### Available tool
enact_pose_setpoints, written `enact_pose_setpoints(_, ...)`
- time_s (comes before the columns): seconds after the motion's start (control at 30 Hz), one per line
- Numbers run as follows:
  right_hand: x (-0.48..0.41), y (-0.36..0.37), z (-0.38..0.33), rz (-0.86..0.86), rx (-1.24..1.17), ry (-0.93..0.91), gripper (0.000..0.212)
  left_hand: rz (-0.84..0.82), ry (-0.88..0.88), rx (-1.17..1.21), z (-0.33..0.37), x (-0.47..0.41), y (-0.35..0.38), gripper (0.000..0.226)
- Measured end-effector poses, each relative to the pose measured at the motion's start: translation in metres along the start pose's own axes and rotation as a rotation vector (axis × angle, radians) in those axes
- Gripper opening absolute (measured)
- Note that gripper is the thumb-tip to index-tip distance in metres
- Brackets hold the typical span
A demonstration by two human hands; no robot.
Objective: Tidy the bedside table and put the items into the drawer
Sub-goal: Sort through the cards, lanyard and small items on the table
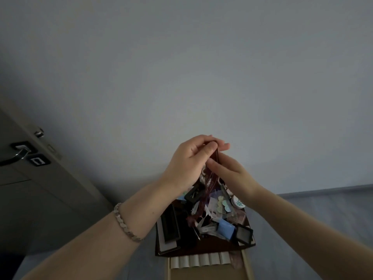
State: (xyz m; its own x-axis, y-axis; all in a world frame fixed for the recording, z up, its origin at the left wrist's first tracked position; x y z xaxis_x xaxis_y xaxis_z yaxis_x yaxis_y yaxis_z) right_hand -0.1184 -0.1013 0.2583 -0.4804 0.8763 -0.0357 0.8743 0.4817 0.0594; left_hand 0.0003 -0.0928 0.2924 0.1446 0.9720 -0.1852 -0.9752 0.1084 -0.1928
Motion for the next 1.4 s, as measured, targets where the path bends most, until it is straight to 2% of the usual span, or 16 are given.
enact_pose_setpoints(0.07,-0.002,0.004,-0.001,0.016,-0.069,0.004,0.022,0.029,-0.003,-0.059,0.001,-0.001,-0.006,0.023)
enact_pose_setpoints(0.17,-0.005,0.007,0.001,0.034,-0.033,0.018,0.029,0.217,-0.066,-0.124,-0.004,-0.004,-0.020,0.021)
enact_pose_setpoints(0.3,-0.006,0.007,0.003,0.007,0.031,0.048,0.028,0.366,-0.301,0.120,-0.017,-0.001,-0.030,0.012)
enact_pose_setpoints(0.4,-0.005,0.008,0.000,0.024,0.038,0.039,0.028,0.429,-0.415,0.212,-0.025,0.003,-0.031,0.016)
enact_pose_setpoints(0.47,-0.004,0.007,-0.002,0.052,0.046,0.022,0.028,0.337,-0.459,0.146,-0.029,0.005,-0.032,0.020)
enact_pose_setpoints(0.57,-0.004,0.003,-0.006,0.079,0.044,0.012,0.025,0.060,-0.431,-0.039,-0.029,0.010,-0.030,0.027)
enact_pose_setpoints(0.67,-0.005,-0.002,-0.014,0.039,0.033,0.077,0.022,-0.159,-0.224,-0.386,-0.023,0.013,-0.032,0.036)
enact_pose_setpoints(0.73,-0.005,-0.003,-0.019,-0.013,0.033,0.141,0.021,-0.263,-0.075,-0.500,-0.020,0.012,-0.033,0.036)
enact_pose_setpoints(0.8,-0.005,-0.002,-0.022,-0.043,0.065,0.174,0.022,-0.266,0.022,-0.567,-0.022,0.011,-0.034,0.031)
enact_pose_setpoints(0.9,-0.007,-0.001,-0.021,0.001,0.114,0.172,0.022,-0.165,0.089,-0.637,-0.029,0.011,-0.034,0.025)
enact_pose_setpoints(0.97,-0.006,-0.001,-0.018,0.040,0.094,0.173,0.020,-0.080,0.021,-0.509,-0.032,0.012,-0.030,0.029)
enact_pose_setpoints(1.07,-0.003,0.000,-0.013,0.043,-0.010,0.166,0.012,0.015,-0.273,-0.016,-0.029,0.014,-0.021,0.030)
enact_pose_setpoints(1.13,-0.001,-0.001,-0.007,0.107,0.040,0.163,0.007,0.091,-0.397,0.190,-0.030,0.013,-0.019,0.027)
enact_pose_setpoints(1.23,0.000,-0.004,0.001,0.209,0.067,0.209,0.014,0.083,-0.453,0.309,-0.031,0.013,-0.019,0.026)
enact_pose_setpoints(1.4,0.004,-0.003,0.006,0.178,0.129,0.248,0.006,0.054,-0.493,0.372,-0.032,0.014,-0.018,0.025)
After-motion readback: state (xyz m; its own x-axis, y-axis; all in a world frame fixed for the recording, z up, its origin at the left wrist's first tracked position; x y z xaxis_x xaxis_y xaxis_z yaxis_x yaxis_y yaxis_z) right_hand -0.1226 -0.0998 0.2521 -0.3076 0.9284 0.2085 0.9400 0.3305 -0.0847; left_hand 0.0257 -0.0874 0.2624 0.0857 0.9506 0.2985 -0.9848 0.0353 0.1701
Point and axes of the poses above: each hand's wrist, its own x-axis away from the middle knuckle, its own y-axis out of the palm, z = x × y, the point moved 1 cm from there along -x, towards the middle knuckle, and after that the axes turned 5 degrees about -x, right-handed, at the moved point
